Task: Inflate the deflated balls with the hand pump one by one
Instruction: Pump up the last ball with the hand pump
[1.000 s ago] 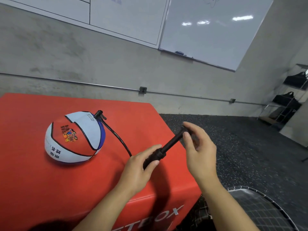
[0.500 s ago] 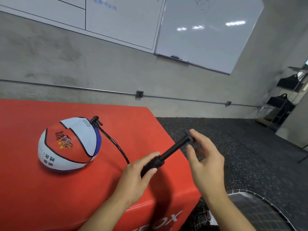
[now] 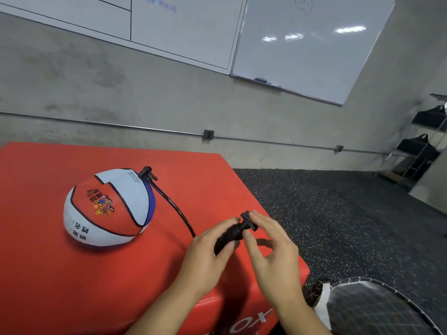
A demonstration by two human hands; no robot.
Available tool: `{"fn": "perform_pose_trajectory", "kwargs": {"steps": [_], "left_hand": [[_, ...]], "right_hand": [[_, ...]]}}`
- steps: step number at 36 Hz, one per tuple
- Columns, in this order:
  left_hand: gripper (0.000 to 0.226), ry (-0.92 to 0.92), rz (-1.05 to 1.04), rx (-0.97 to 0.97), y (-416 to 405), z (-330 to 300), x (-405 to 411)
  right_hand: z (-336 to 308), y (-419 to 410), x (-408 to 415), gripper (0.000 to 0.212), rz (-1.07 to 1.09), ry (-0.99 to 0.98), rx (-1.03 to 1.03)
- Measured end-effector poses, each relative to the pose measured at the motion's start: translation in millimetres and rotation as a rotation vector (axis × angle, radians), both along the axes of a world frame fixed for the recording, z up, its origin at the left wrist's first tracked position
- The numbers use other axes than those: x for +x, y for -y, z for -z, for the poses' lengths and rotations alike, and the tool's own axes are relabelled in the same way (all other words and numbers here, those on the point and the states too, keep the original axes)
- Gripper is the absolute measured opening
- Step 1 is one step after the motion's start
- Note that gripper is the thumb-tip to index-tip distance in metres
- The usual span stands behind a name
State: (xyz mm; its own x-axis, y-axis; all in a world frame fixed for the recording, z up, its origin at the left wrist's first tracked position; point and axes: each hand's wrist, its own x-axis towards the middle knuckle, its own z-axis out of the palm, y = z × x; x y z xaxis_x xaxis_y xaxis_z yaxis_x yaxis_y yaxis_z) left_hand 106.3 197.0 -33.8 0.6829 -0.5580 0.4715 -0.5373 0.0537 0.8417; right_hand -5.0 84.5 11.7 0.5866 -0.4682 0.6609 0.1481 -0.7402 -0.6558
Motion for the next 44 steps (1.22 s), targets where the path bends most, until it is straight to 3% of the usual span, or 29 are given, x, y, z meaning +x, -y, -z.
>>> {"fn": "perform_pose_trajectory", "kwargs": {"steps": [5, 17, 21, 24, 39, 44], "left_hand": [[0.047, 0.015, 0.011, 0.002, -1, -4, -5], [0.04, 0.031, -0.009, 0.004, -5, -14, -14], [0.042, 0.013, 0.017, 0.0, -5, -14, -14], [0.04, -0.003, 0.036, -0.017, -5, -14, -13], [0.036, -0.042, 0.015, -0.049, -2, -6, -6], [0.045, -0.09, -0.009, -0.058, -1, -7, -6]], "right_hand": [[-5, 5, -4, 0.023, 0.03, -0.026, -0.004], [-39, 8, -15, 0.038, -0.033, 0.041, -0.057], [-80, 26, -26, 0.036, -0.013, 0.157, 0.077], [-96, 34, -34, 0.031, 0.01, 0.137, 0.081], [-41, 4, -10, 0.029, 0.055, 0.126, 0.019], [-18, -2, -1, 0.032, 0.041, 0.085, 0.023]]}}
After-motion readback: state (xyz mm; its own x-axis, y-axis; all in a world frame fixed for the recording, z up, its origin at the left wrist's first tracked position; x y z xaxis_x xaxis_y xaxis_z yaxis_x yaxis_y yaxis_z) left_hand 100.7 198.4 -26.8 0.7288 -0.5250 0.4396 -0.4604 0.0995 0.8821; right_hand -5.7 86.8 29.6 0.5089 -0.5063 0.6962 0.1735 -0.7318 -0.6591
